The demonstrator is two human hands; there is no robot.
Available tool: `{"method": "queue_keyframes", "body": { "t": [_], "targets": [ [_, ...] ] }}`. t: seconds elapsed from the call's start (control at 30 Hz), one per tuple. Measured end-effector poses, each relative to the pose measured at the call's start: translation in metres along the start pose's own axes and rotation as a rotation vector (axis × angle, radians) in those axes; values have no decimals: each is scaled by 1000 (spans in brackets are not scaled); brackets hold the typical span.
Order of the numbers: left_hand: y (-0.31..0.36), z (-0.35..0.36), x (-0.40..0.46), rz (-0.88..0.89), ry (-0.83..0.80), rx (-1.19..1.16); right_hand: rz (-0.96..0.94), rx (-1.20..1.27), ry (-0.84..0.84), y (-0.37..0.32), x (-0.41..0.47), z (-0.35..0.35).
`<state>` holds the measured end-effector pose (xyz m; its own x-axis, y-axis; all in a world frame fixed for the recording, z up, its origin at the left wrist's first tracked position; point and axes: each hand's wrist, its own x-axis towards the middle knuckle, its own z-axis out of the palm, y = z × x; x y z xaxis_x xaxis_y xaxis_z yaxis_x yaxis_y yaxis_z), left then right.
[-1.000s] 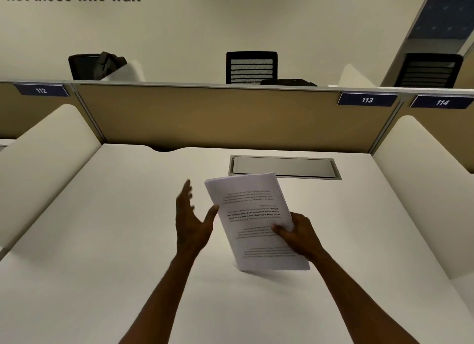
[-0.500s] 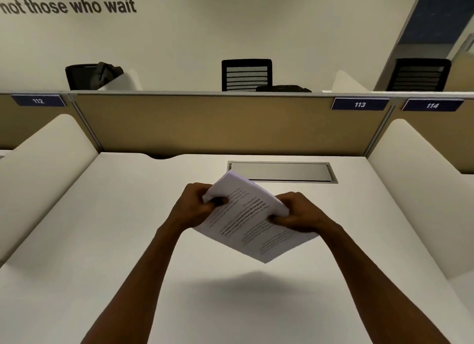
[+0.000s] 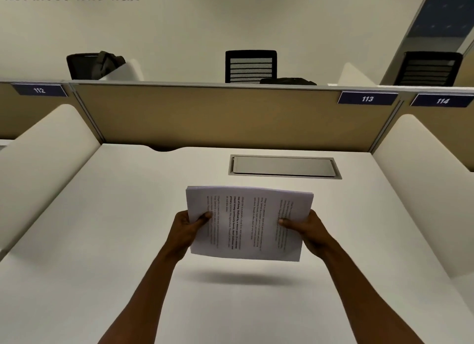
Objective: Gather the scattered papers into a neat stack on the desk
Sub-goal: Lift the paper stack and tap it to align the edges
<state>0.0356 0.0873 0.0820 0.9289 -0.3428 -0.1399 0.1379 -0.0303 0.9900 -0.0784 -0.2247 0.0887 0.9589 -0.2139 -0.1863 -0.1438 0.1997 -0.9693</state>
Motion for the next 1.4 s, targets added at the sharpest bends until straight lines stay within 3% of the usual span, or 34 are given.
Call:
{"method": "queue_keyframes", "body": {
  "t": [0.2,0.53,1.0,1.4],
  "targets": [
    [-32,-7,0,-68,45,-28,10,-68,161,26,5,12],
    [-67,4,-1,-113,189,-75,68,-142,240,74,-5,18],
    [-76,5,3,-87,170,5,81,-173,263,82,2,8],
    [-81,7,-4,-141,176,-14,63,-411,245,73,4,6]
  ]
}}
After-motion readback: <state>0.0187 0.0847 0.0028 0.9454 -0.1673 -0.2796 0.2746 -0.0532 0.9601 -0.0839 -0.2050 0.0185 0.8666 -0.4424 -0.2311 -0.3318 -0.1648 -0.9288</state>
